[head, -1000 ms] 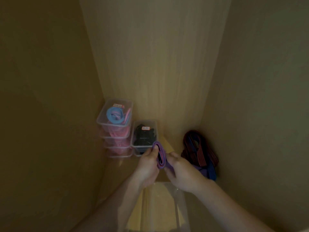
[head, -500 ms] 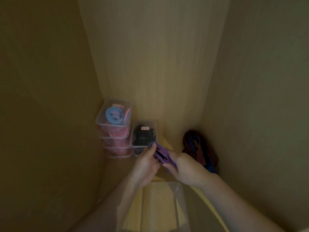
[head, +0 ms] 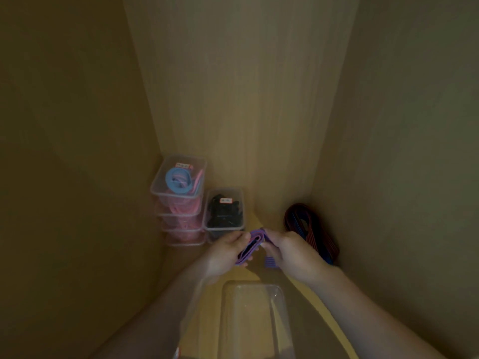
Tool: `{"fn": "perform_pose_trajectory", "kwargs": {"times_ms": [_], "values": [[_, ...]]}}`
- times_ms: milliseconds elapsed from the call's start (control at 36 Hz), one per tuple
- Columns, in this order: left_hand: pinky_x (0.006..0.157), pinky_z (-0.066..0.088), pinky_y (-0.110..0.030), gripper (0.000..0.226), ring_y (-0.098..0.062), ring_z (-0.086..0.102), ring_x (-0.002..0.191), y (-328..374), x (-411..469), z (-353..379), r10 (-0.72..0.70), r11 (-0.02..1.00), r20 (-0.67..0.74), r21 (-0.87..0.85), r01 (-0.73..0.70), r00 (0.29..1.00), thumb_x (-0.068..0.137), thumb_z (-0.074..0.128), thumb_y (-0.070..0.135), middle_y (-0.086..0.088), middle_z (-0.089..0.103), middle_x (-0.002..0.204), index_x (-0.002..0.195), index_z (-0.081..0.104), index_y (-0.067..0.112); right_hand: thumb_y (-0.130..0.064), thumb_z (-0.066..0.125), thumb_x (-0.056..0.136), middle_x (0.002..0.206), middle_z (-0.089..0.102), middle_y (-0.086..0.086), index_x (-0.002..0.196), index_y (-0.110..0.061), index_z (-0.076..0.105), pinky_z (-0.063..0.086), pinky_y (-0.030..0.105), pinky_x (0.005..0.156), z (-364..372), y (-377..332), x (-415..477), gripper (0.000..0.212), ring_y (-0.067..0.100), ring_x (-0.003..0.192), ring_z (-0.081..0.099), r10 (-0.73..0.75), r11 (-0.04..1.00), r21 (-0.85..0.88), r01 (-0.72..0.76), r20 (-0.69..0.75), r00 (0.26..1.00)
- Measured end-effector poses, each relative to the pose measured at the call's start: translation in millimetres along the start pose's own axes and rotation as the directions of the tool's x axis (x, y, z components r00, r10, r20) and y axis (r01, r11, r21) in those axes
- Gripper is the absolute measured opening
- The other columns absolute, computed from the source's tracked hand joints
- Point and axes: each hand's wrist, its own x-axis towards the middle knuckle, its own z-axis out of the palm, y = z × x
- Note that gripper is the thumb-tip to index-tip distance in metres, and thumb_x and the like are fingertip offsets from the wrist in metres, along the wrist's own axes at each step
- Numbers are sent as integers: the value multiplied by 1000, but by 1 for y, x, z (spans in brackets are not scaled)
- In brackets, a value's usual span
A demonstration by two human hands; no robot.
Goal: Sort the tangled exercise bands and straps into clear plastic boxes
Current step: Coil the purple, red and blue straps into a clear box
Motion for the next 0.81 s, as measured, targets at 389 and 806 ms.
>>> {"fn": "perform_pose_trajectory", "kwargs": {"times_ms": [389,806], "values": [[77,46,-39,27,-26,59,78,5,8,25,-70,701,-195,-707,-91,978,103,33,13,-18,61,88,100,57,0,-28,64,85,118,64,3,142,-20,37,49,33,89,16,-12,2,64,19,108,61,-64,991,120,60,32,997],[69,59,-39,37,-29,71,84,9,13,-1,-137,901,-152,-429,59,979,100,39,40,-19,68,106,108,56,8,-35,50,94,107,67,3,129,-23,49,50,38,74,-4,9,6,37,25,95,61,-183,978,-89,188,57,981]]}}
